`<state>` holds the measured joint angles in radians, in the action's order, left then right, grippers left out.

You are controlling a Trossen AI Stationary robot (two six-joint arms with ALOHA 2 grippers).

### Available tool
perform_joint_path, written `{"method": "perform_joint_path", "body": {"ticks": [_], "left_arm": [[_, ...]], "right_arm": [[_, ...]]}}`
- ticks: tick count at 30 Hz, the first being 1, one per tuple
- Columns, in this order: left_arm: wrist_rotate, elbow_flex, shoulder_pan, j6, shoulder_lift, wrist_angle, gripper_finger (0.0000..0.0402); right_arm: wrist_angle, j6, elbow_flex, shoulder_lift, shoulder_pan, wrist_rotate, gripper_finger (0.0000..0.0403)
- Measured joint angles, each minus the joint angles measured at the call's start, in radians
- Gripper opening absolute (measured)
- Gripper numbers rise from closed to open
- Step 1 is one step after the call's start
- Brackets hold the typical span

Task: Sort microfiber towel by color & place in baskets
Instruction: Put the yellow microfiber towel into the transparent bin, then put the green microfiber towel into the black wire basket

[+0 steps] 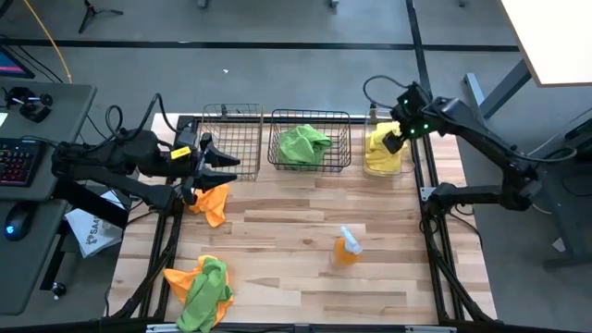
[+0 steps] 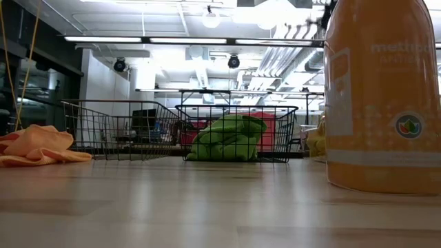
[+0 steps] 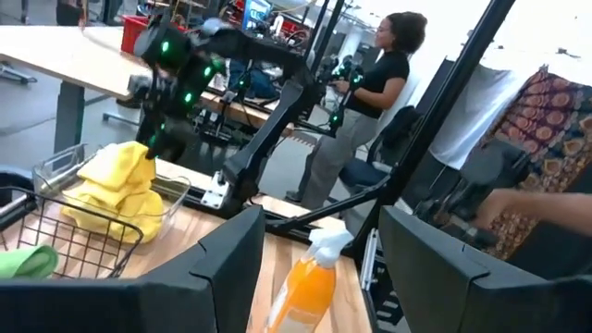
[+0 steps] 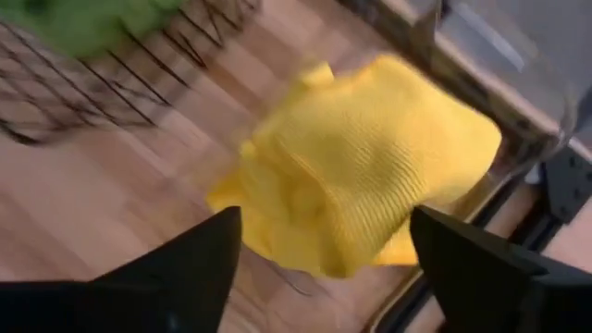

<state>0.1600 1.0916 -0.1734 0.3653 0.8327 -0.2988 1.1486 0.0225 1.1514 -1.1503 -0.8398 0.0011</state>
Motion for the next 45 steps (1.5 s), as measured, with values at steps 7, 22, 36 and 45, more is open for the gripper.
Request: {"method": "perform_joint_path", "body": {"ticks": [7,22,36,45], "left_arm": [[0.0,0.001,0.0,0.023,0.02,-0.058,0.0204],[-0.262,0.0,-0.426,0.625,0.364,-0.583,0.02],[-0.066,0.0,-0.628,0.33,0.68,-0.689,0.02],[-0.071,0.0,-0.599,0.143,0.692,-0.65,0.0199]], "right_arm": [[-0.012,0.123,0.089,0.012,0.021,-0.25,0.034],[-0.2,0.339,0.012,0.04,0.474,-0.25,0.0332],[-0.233,0.344,0.012,0.039,0.52,-0.177,0.0332],[-0.231,0.337,0.012,0.039,0.52,-0.171,0.0332]]}}
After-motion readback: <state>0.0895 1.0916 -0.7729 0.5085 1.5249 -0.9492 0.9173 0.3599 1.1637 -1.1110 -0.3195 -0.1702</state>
